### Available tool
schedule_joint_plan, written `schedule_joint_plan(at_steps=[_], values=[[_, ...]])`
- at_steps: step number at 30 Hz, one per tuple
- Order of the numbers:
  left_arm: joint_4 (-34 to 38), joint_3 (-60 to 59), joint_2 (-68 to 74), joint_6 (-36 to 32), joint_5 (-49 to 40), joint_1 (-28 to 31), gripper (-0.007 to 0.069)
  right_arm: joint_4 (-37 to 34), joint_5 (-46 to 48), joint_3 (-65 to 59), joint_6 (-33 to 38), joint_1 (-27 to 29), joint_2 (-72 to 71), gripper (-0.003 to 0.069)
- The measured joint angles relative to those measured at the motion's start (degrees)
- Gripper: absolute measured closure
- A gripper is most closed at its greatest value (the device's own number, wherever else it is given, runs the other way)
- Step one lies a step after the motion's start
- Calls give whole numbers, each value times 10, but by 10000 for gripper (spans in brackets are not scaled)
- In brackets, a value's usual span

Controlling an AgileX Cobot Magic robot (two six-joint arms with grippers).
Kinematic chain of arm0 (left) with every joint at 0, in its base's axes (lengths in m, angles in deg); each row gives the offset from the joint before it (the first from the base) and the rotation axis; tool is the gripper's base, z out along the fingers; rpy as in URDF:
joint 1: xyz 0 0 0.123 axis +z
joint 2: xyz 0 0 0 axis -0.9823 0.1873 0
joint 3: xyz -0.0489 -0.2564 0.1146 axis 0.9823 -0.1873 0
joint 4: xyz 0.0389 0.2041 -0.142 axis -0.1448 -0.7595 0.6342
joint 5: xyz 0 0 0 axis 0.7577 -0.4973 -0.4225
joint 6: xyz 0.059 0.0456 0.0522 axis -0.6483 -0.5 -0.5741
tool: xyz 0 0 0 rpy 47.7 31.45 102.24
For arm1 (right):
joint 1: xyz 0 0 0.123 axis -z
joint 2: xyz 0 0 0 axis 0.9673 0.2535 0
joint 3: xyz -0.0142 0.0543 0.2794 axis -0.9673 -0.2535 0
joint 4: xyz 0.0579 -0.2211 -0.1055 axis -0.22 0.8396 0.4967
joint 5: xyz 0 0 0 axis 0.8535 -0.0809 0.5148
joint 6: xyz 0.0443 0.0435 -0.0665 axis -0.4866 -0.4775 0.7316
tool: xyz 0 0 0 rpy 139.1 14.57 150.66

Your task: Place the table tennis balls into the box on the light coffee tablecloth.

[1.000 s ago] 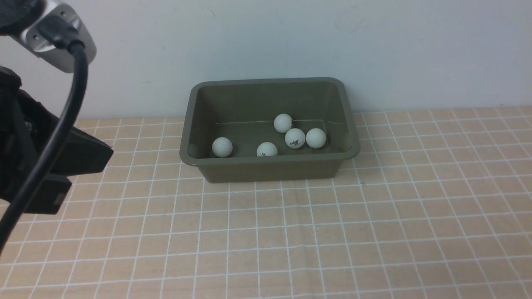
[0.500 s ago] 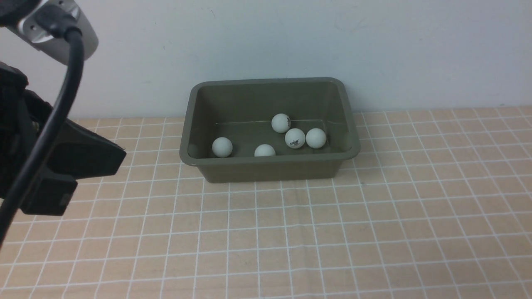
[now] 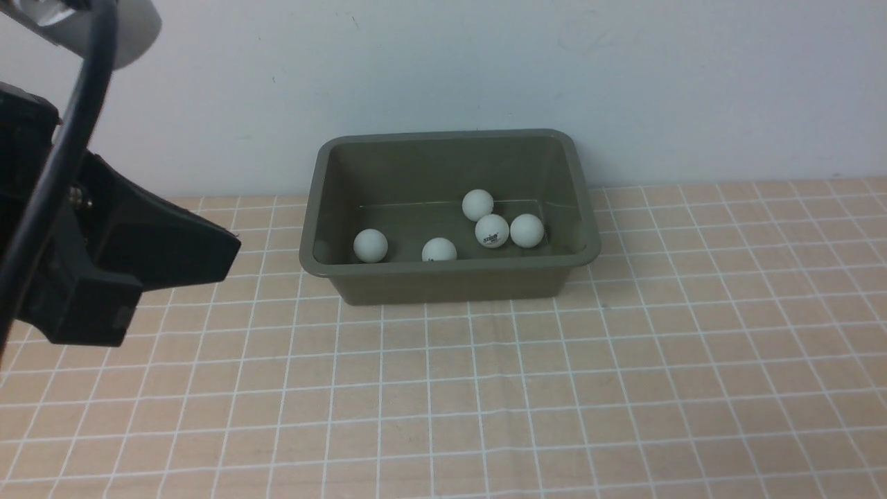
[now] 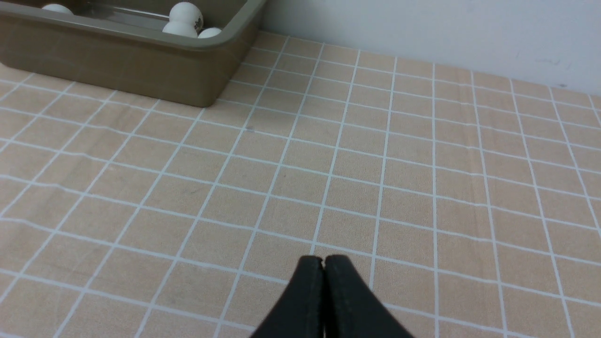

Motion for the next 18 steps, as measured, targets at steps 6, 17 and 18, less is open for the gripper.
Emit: schedule_joint_plan(at_steps=[6,17,18], values=[[-9,0,0,-9,7,0,693,0,0,0,-1,0,0,673],[-59,-73,-27,-30,160,93,693,0,0,0,-1,0,0,673],[-59,-89,-35,-30,173,106,693,0,0,0,-1,0,0,673]])
